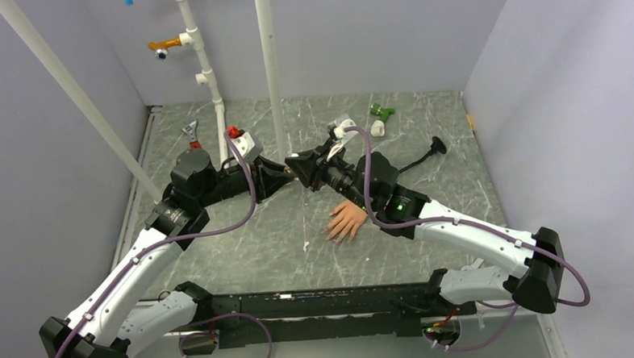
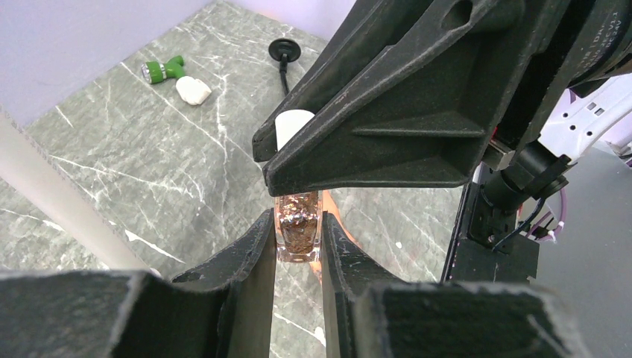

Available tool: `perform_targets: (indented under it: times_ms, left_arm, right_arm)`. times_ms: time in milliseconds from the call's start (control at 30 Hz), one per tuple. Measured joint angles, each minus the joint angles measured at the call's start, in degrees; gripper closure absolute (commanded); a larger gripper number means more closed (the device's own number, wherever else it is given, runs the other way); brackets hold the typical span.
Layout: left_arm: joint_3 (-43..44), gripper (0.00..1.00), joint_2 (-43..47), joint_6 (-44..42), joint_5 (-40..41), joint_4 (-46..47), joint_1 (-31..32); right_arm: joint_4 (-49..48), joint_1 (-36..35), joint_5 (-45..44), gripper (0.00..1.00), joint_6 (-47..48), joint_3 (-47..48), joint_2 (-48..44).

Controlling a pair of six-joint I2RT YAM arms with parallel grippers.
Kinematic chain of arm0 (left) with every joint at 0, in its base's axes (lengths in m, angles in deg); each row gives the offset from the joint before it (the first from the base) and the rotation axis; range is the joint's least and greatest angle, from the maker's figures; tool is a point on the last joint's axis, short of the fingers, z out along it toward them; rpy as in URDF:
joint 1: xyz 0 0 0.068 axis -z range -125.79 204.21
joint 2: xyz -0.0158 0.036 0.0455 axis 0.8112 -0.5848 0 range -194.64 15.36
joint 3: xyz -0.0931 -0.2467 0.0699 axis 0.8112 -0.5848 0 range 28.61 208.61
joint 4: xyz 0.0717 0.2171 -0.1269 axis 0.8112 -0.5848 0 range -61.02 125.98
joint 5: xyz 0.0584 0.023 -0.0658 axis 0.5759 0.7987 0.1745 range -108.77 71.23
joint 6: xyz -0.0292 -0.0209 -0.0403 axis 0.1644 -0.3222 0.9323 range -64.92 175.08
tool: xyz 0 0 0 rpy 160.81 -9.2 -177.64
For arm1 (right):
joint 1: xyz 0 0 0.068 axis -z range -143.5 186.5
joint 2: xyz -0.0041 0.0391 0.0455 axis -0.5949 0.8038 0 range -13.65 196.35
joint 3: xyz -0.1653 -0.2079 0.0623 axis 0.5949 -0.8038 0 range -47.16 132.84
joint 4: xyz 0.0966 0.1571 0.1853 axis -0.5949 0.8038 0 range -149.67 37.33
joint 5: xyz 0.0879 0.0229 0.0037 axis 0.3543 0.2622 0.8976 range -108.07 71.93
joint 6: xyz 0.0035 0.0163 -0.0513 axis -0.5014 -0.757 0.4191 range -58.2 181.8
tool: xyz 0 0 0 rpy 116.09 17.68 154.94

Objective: Paint the nails
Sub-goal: Unscrew the nail polish bottle.

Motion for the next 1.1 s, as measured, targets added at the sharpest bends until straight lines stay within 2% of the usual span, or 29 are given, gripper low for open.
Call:
perform_targets:
  times_ms: [200,600,1100]
  left_arm:
    - [0.00,1.00,0.00,-0.02,-0.09,-0.02,-0.15]
    - [0.00,1.00,0.02,-0.24,-4.96,-0.87,-0.09]
    - [0.00,1.00,-0.07,-1.66,-16.31,0.13,-0.09]
  right_arm:
    - [-0.11,-0.07,0.46,1.00,1.40,0.00,0.00]
    - [-3.06,0.26,7.80,1.00,9.92,-5.01,-4.42]
    - [-2.12,5.38,28.74,1.00,13.35,-7.28,-9.14]
